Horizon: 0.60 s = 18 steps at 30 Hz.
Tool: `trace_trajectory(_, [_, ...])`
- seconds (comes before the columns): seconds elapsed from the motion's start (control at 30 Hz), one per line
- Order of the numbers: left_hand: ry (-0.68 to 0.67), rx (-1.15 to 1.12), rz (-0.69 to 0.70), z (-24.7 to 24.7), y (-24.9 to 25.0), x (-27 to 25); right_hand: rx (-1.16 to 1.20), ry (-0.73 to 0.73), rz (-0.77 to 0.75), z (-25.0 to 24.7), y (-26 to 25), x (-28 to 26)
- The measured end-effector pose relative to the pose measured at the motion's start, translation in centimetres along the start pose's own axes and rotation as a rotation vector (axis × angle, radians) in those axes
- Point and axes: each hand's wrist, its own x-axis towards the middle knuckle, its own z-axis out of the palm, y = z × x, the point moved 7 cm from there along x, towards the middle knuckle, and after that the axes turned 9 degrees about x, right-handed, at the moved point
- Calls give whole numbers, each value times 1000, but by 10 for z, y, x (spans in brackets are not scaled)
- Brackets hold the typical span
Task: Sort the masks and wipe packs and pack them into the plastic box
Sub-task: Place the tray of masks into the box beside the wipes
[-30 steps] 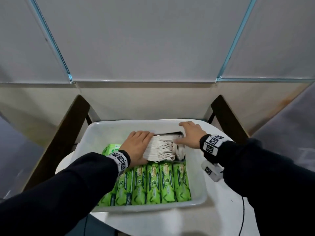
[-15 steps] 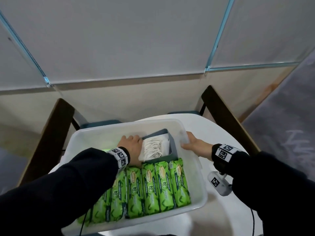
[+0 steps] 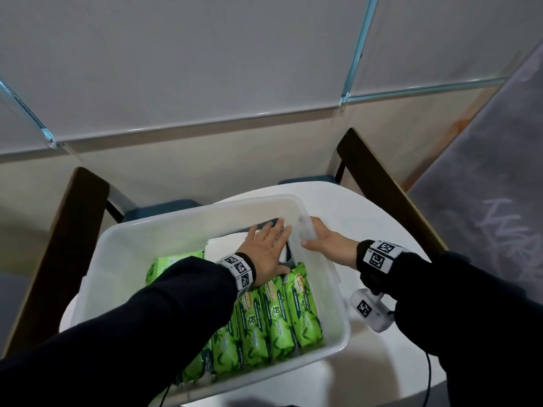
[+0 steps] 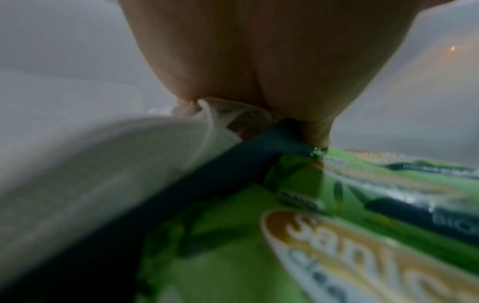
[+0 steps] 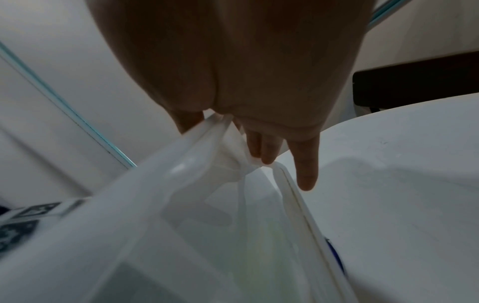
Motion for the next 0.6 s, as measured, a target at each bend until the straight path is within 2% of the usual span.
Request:
trace_trajectory(0.17, [-76, -18, -25, 20, 10, 14, 12, -7, 2, -3, 1, 2])
trace_trajectory(0.3, [-157, -106, 12, 15, 2, 17, -3, -13, 3, -1, 1, 1])
trace_trajectory(0.47, [-63, 47, 46, 10, -15, 17, 6, 3, 1, -2, -1, 0])
trace_trajectory(0.6, [-27, -6, 58, 9, -13, 17, 16, -9, 6, -1, 1, -1])
